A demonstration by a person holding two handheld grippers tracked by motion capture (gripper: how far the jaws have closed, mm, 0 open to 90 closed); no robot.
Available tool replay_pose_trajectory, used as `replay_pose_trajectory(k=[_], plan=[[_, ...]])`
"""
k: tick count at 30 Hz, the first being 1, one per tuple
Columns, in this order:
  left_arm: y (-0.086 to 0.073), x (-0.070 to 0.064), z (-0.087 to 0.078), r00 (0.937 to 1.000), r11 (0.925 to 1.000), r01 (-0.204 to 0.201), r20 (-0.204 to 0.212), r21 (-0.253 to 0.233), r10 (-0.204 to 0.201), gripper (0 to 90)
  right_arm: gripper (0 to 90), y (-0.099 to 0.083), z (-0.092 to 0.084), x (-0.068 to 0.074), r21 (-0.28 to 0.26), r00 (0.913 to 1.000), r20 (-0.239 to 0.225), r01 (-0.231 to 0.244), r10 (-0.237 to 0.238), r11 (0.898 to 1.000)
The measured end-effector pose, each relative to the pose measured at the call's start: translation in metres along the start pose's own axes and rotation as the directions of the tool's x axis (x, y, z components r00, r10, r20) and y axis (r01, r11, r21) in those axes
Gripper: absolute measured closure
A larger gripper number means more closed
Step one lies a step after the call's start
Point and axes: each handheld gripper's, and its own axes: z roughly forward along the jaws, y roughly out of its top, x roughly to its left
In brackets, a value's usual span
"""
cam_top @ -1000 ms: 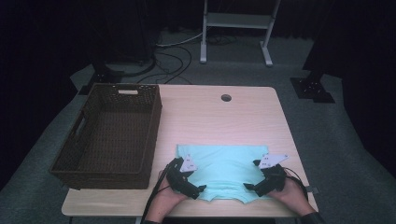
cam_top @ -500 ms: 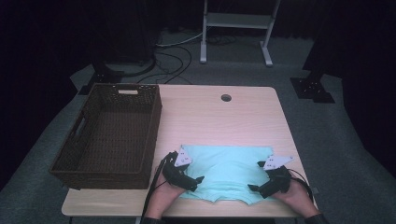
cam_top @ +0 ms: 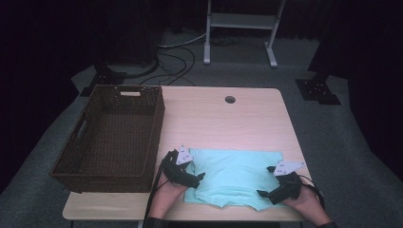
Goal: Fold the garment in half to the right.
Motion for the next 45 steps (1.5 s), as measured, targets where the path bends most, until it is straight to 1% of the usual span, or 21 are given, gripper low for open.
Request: replay_pose_trajectory(k=[1,2,4,5,6,8,9,11,14,18,20,22,24,27,29,33,36,37,39,43,45], plan=[[0.000,0.001,0.000,0.9999,1.0000,0.005,-0.012,0.000,-0.005,0.3,0.0,0.000,0.000,0.000,0.000,1.0000,0.000,0.000,0.000,1.000],[-0.001,0.002,0.000,0.9998,0.9999,0.012,-0.016,-0.004,-0.012,0.4,0.0,0.000,0.000,0.000,0.000,1.0000,0.000,0.000,0.000,1.000],[-0.002,0.004,0.000,0.9992,0.9997,0.019,-0.034,-0.016,-0.019,5.7,0.0,0.000,0.000,0.000,0.000,1.0000,0.000,0.000,0.000,1.000],[-0.002,0.005,0.001,0.9987,0.9996,0.026,-0.044,-0.013,-0.027,5.8,0.0,0.000,0.000,0.000,0.000,1.0000,0.000,0.000,0.000,1.000],[-0.003,0.006,0.001,0.9985,0.9993,0.035,-0.042,-0.010,-0.036,6.0,0.0,0.000,0.000,0.000,0.000,1.0000,0.000,0.000,0.000,1.000],[-0.004,0.007,0.002,0.9983,0.9991,0.041,-0.041,-0.003,-0.042,12.7,0.0,0.000,0.000,0.000,0.001,1.0000,0.000,0.001,-0.001,1.000],[-0.005,0.007,0.002,0.9980,0.9989,0.048,-0.041,0.000,-0.048,13.0,0.0,0.000,0.000,0.000,0.000,1.0000,0.000,0.000,0.000,1.000],[-0.006,0.008,0.003,0.9977,0.9984,0.056,-0.038,0.009,-0.056,16.8,0.0,0.000,0.000,0.000,0.000,1.0000,0.000,0.000,0.000,1.000],[-0.009,0.008,0.004,0.9959,0.9972,0.073,-0.056,0.019,-0.071,21.0,0.0,0.000,0.000,0.000,0.001,1.0000,0.000,0.000,0.000,1.000],[-0.010,0.007,0.007,0.9939,0.9946,0.099,-0.053,0.033,-0.097,22.1,0.0,0.000,0.000,0.000,0.001,1.0000,-0.001,0.000,0.000,1.000],[-0.011,0.006,0.009,0.9937,0.9943,0.100,-0.054,0.035,-0.098,22.1,0.0,0.000,0.000,0.000,0.001,1.0000,-0.001,0.000,0.000,1.000],[-0.010,0.004,0.011,0.9941,0.9944,0.089,-0.067,0.057,-0.085,22.1,0.0,0.000,0.000,0.000,0.001,1.0000,-0.001,0.000,0.000,1.000],[-0.010,0.003,0.012,0.9942,0.9942,0.087,-0.068,0.063,-0.083,22.1,0.0,0.000,0.000,0.000,0.000,1.0000,-0.001,0.002,-0.002,1.000],[-0.011,0.004,0.011,0.9930,0.9929,0.097,-0.074,0.068,-0.092,22.2,0.0,0.000,0.000,0.000,0.000,1.0000,-0.001,0.002,-0.002,1.000],[-0.011,0.005,0.011,0.9926,0.9929,0.093,-0.085,0.075,-0.087,23.2,0.0,0.000,0.000,0.000,0.000,1.0000,-0.001,0.002,-0.002,1.000],[-0.012,0.006,0.009,0.9916,0.9920,0.100,-0.090,0.077,-0.092,23.3,0.0,0.000,0.000,0.000,0.000,1.0000,-0.001,0.002,-0.002,1.000],[-0.012,0.005,0.009,0.9911,0.9913,0.105,-0.090,0.079,-0.098,25.5,0.0,0.000,0.000,0.000,0.000,1.0000,-0.001,0.002,-0.002,1.000],[-0.011,0.004,0.009,0.9919,0.9917,0.101,-0.086,0.081,-0.094,26.8,0.0,0.000,0.000,0.000,0.000,1.0000,-0.001,0.002,-0.002,1.000],[-0.011,0.003,0.008,0.9927,0.9920,0.097,-0.080,0.081,-0.090,31.6,0.0,0.000,0.000,0.000,0.000,1.0000,-0.001,0.002,-0.002,1.000],[-0.011,0.002,0.008,0.9924,0.9914,0.102,-0.077,0.082,-0.095,33.9,0.0,0.000,0.000,0.000,0.000,1.0000,-0.001,0.002,-0.002,1.000],[-0.010,0.001,0.007,0.9935,0.9920,0.096,-0.069,0.082,-0.090,39.2,0.0,0.000,0.000,0.000,0.000,1.0000,-0.001,0.002,-0.002,1.000]])
